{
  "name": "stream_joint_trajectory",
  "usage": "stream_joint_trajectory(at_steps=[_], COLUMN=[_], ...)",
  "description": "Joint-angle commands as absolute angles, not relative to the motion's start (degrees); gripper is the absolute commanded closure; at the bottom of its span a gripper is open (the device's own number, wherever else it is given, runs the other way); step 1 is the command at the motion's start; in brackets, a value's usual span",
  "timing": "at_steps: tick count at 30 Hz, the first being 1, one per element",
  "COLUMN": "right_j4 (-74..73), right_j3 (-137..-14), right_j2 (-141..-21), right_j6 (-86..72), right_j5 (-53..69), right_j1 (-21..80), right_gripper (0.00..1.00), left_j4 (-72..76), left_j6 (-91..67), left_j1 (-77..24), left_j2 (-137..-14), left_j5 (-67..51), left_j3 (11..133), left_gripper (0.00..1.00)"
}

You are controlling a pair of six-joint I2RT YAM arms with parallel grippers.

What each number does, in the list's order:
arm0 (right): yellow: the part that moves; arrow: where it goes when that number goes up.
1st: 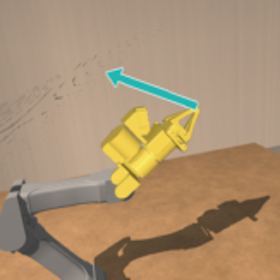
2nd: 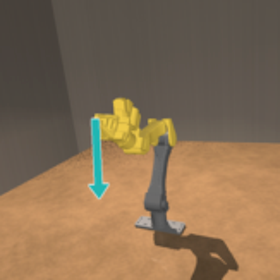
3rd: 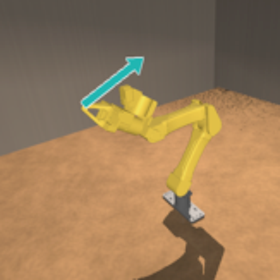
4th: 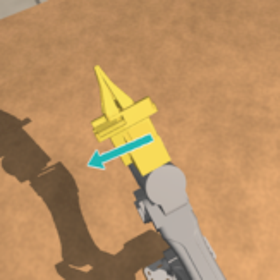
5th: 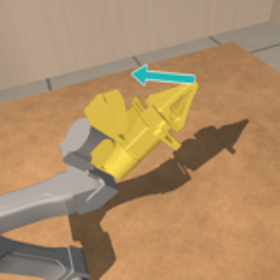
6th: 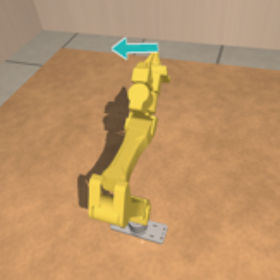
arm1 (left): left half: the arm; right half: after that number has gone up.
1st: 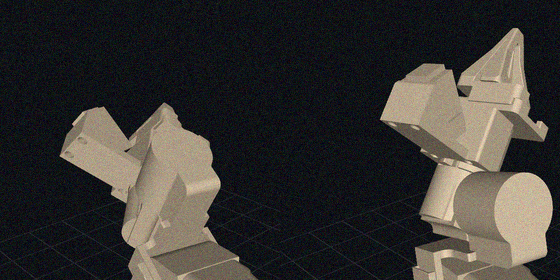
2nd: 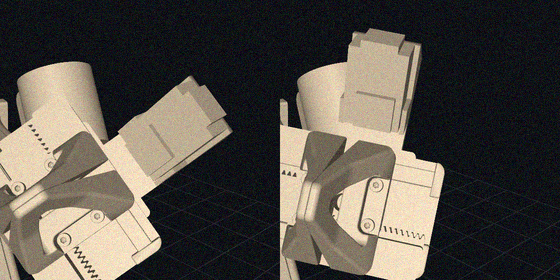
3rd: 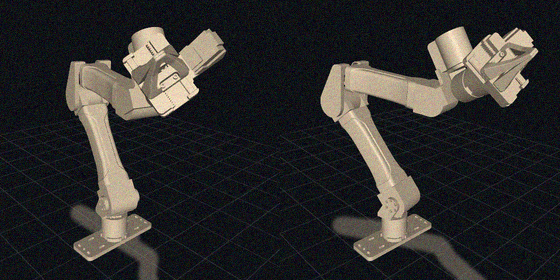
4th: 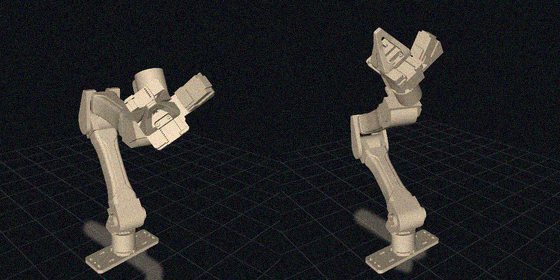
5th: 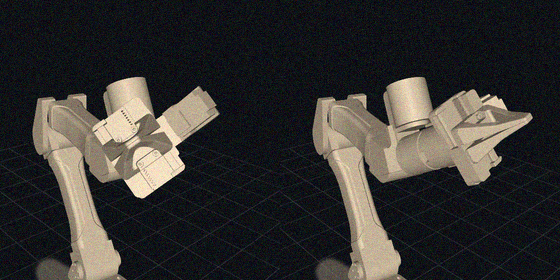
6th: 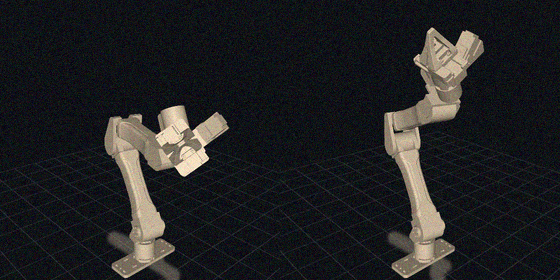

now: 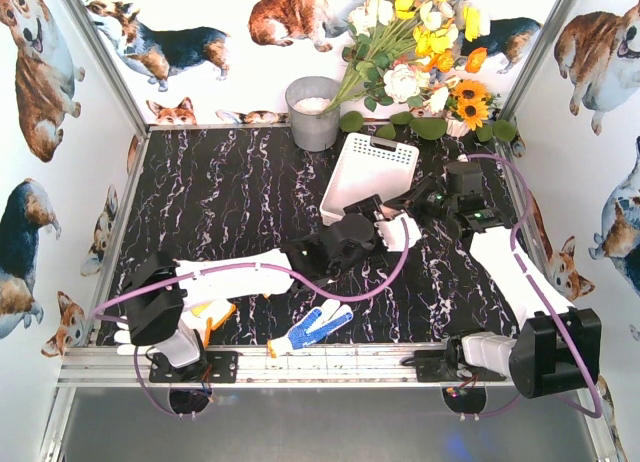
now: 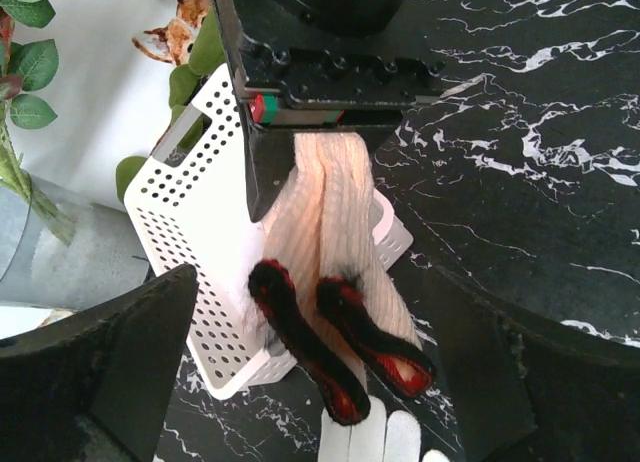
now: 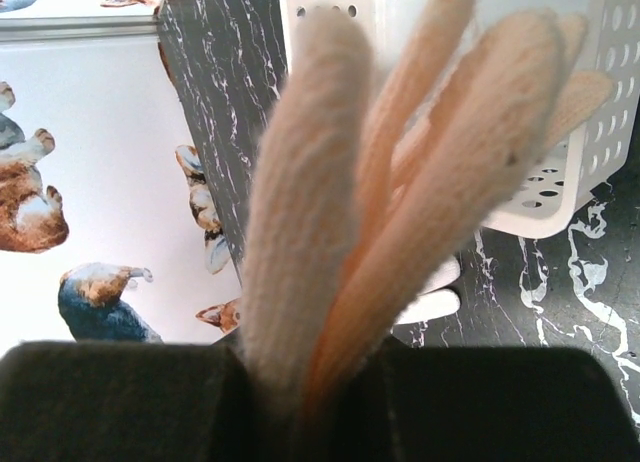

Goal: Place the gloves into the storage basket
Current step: Place the glove in the bin.

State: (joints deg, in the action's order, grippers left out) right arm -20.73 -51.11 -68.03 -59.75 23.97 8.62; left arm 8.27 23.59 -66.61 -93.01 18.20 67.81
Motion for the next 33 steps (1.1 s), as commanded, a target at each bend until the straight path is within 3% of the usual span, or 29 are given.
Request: stream_joint_trajectory(at_steps=[1,9,16,22,33], right_j4=[-16.3,-11.2,0.7,9.4,16.8], right_j3=[-54.1,-54.1,-54.1,-56.3,-65.6], right_j2=[-68.5,-72.1,-79.6,-86.9,-101.3], right_j6=[-60.5,-60.9,-59.6,-56.9,-53.0], right_j5=[24.9,25.4,24.4,22.6,21.7], right_j1=[9.0,9.1,9.6,10.2,10.3], right_gripper=[1.00,1.00,1.00,1.00,1.00], left_j4=[9.1,9.8,2.7,1.7,3.8], left_j6=[28.3,31.6,30.5,32.8,36.5], left_j1=[-67.4,-67.2,-62.1,-57.4,-49.1], left_j2=[-94.2,-95.5,-97.1,-101.7,-111.4], left_j5=[20.2,22.7,18.7,18.6,14.5], left_j3=[71.0,71.0,75.2,78.9,86.8], left_gripper=[0.16,0.62,0.86,0.90,0.83])
